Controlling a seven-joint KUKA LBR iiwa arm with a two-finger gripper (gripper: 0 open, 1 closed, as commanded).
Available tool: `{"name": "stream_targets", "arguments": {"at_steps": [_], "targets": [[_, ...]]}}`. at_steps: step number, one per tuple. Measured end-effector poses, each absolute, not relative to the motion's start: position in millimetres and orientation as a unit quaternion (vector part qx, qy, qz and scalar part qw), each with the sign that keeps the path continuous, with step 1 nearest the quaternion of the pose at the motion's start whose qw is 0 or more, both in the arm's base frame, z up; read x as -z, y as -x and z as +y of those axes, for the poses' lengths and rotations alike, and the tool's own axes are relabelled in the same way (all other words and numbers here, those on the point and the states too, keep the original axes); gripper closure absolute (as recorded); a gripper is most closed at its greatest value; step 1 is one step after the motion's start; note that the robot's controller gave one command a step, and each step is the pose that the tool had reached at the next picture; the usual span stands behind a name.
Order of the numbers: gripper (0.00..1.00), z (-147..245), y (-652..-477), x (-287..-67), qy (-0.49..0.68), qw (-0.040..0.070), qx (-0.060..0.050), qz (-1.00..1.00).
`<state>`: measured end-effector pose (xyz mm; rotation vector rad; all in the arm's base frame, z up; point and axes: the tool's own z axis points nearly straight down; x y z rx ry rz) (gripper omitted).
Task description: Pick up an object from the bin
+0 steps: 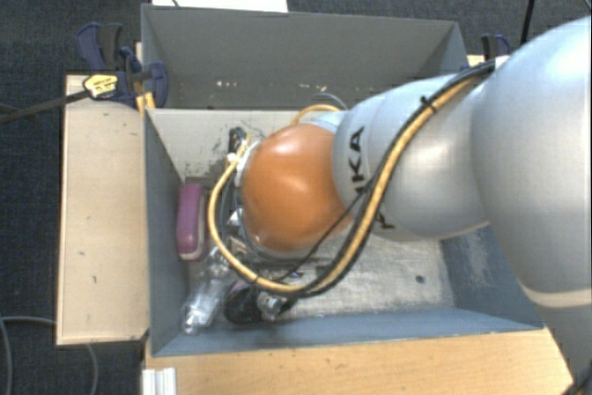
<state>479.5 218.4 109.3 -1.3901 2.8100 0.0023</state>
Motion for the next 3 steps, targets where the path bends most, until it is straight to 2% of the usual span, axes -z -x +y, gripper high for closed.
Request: {"name": "stream_targets", "arguments": {"at_steps": [1,2,3], "targets": [[0.00,240,-486.0,-75,0.521,0.003,0.000,0.853],[0.00,213,-499.0,-72,0.562,0.004,-0.001,0.827],[1.00,213,-498.3,-72,0.560,0.002,-0.001,0.828]]}}
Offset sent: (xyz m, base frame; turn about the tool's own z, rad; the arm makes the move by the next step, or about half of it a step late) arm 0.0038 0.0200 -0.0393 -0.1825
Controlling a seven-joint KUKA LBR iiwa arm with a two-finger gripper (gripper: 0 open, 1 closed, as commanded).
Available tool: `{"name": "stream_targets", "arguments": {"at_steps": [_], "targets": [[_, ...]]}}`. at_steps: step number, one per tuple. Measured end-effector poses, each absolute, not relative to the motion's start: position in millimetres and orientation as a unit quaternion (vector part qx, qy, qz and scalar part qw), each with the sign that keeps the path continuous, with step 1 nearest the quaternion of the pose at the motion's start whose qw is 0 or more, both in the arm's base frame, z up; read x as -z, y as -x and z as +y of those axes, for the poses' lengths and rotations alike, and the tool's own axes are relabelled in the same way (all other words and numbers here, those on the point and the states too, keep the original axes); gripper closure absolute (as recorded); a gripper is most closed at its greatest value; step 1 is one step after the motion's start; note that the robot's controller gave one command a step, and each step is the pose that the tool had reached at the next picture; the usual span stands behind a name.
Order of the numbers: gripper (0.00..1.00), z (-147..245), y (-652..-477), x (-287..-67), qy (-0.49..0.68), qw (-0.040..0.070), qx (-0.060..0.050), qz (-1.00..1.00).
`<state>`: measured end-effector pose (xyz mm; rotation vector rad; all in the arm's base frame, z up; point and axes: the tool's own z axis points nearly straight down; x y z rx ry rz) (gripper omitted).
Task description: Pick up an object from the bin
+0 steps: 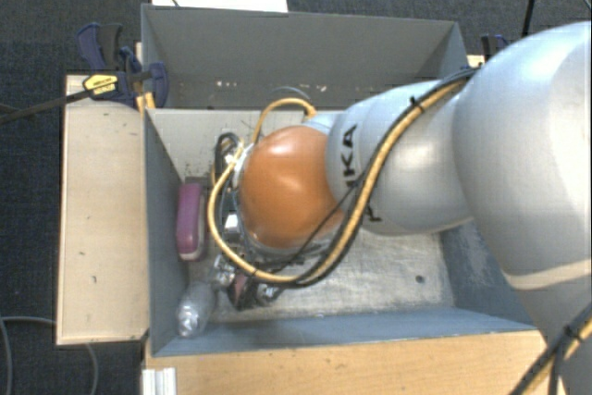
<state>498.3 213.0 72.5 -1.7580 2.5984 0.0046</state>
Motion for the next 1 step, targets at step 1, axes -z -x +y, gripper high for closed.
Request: {"name": "stream_targets", "arguments": {"at_steps": [1], "targets": [[1.00,213.8,-499.1,-116.3,0.556,0.003,0.000,0.831]]}}
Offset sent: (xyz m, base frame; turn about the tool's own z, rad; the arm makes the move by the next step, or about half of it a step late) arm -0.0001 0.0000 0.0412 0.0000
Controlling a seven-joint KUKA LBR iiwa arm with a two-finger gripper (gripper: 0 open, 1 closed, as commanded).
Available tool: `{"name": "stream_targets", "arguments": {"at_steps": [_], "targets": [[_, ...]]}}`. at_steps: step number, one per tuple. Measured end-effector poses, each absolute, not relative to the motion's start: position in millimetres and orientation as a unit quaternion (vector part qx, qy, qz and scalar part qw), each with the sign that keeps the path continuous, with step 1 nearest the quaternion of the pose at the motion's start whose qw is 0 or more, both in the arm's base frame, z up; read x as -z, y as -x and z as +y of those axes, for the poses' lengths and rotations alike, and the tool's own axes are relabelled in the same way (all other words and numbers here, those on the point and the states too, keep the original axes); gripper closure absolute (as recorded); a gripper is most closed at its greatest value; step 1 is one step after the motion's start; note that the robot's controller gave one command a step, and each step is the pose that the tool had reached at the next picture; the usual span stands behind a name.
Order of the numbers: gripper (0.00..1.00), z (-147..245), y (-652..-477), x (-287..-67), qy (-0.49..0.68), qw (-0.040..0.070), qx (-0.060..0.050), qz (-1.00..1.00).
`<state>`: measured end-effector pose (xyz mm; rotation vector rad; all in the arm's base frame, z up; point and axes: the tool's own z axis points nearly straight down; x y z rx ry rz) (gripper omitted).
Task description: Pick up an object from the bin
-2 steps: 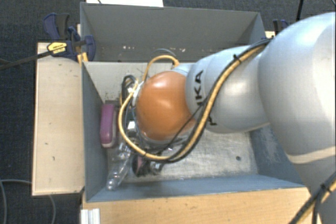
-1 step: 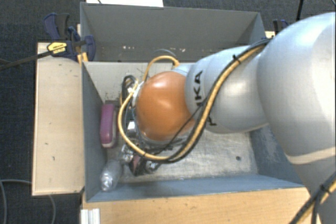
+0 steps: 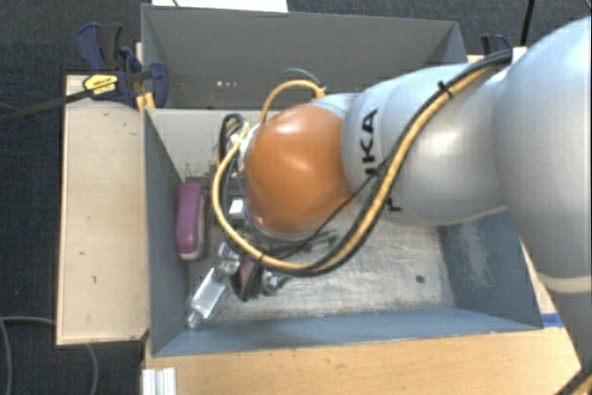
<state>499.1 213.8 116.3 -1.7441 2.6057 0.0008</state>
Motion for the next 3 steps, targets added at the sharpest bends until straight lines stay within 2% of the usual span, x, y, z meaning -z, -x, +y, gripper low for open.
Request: {"name": "stream_targets", "arguments": {"at_steps": [1,2,3], "targets": [[1.00,214,-499.3,-119,0.552,0.003,-0.001,0.834],[1.00,215,-500.0,-144,0.548,0.003,0.000,0.837],[1.00,216,-501.3,-187,0.543,0.003,0.000,0.840]]}}
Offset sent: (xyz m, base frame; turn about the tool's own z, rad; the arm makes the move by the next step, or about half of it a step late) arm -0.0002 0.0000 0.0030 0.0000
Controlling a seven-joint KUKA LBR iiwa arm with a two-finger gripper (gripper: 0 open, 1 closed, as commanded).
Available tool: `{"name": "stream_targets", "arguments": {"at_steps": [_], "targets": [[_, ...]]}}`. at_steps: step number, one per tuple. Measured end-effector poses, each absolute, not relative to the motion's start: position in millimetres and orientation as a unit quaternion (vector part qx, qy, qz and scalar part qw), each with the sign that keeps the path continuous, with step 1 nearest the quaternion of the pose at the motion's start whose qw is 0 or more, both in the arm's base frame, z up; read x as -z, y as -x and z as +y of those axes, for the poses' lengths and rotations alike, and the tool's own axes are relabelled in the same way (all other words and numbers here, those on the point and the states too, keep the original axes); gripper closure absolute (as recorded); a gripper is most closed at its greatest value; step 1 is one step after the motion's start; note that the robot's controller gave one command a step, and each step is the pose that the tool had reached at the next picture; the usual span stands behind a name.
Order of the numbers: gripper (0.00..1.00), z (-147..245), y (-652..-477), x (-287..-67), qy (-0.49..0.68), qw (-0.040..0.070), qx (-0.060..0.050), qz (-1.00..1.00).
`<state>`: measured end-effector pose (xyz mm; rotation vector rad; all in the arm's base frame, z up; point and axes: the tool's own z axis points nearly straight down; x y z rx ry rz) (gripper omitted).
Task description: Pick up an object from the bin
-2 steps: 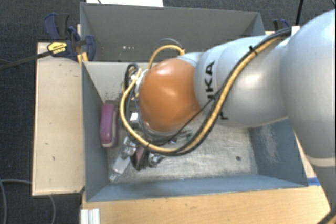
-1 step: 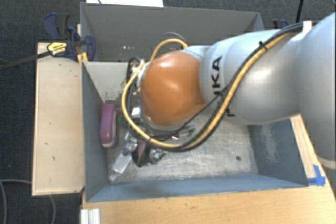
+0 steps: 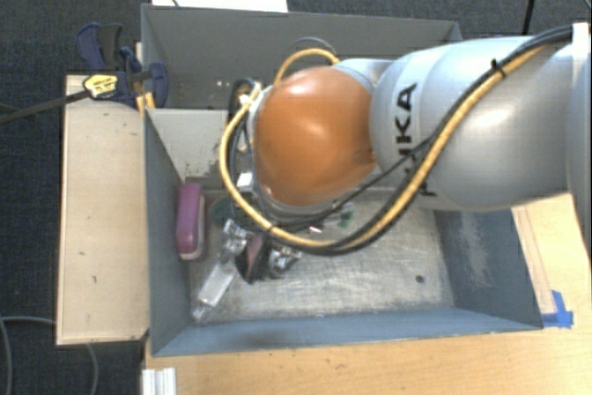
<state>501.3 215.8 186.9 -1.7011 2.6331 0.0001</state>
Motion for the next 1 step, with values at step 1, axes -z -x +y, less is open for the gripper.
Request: {"name": "stream_targets", "arguments": {"at_steps": [1], "targets": [[1.00,216.5,-501.7,-188.3,0.538,0.003,-0.001,0.843]]}}
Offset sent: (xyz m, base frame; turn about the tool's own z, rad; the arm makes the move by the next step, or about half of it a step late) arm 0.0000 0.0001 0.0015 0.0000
